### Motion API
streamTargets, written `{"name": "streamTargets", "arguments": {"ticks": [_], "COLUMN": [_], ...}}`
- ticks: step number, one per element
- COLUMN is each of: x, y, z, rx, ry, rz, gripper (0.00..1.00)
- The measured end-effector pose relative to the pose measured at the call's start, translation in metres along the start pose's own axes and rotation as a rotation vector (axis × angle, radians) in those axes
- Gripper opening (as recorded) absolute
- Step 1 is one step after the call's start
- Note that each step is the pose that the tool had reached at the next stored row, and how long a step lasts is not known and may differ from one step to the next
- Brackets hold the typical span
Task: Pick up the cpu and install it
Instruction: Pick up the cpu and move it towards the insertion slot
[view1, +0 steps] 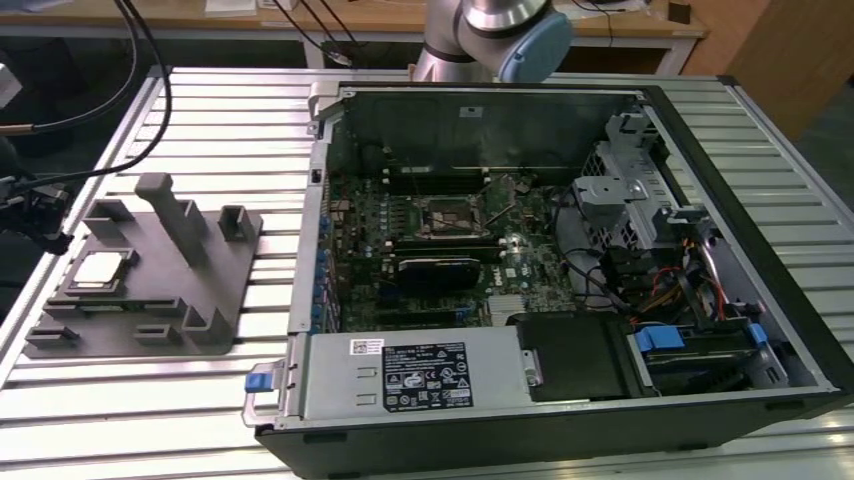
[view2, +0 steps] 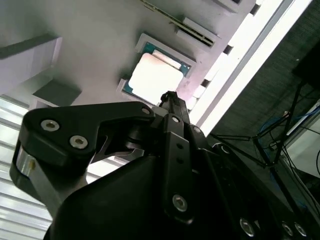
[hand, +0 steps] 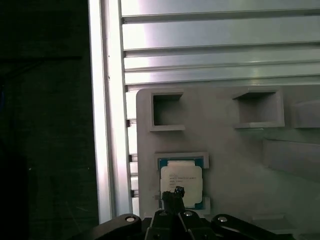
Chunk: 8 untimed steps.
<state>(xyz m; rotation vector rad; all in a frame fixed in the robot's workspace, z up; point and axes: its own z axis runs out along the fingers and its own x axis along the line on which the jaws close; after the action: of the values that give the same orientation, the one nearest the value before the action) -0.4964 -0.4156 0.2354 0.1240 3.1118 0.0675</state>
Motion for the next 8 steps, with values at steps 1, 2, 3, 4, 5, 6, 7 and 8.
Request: {"name": "streamTargets", "arguments": {"ticks": [1, 2, 3, 4, 5, 6, 7, 8], "x": [-0.0018, -0.0038, -0.0055, -0.0068, -0.0080, -0.0091, -0.0098, -0.0103], "y": [0.0001, 0.0002, 0.0003, 0.0003, 0.0004, 0.0003, 0.0004, 0.0004], "z": [0.0013, 0.0029, 0.0044, 0.0062, 0.0080, 0.0097, 0.0115, 0.0133], "rx": [0.0001, 0.0000, 0.0000, -0.0001, -0.0001, 0.0000, 0.0001, 0.0001], "ry": [0.0001, -0.0001, -0.0002, -0.0004, -0.0004, -0.0002, -0.0002, -0.0003], "rz": [0.001, 0.001, 0.002, 0.003, 0.003, 0.004, 0.004, 0.004], "gripper": [0.11, 0.11, 0.11, 0.11, 0.11, 0.11, 0.11, 0.11]}}
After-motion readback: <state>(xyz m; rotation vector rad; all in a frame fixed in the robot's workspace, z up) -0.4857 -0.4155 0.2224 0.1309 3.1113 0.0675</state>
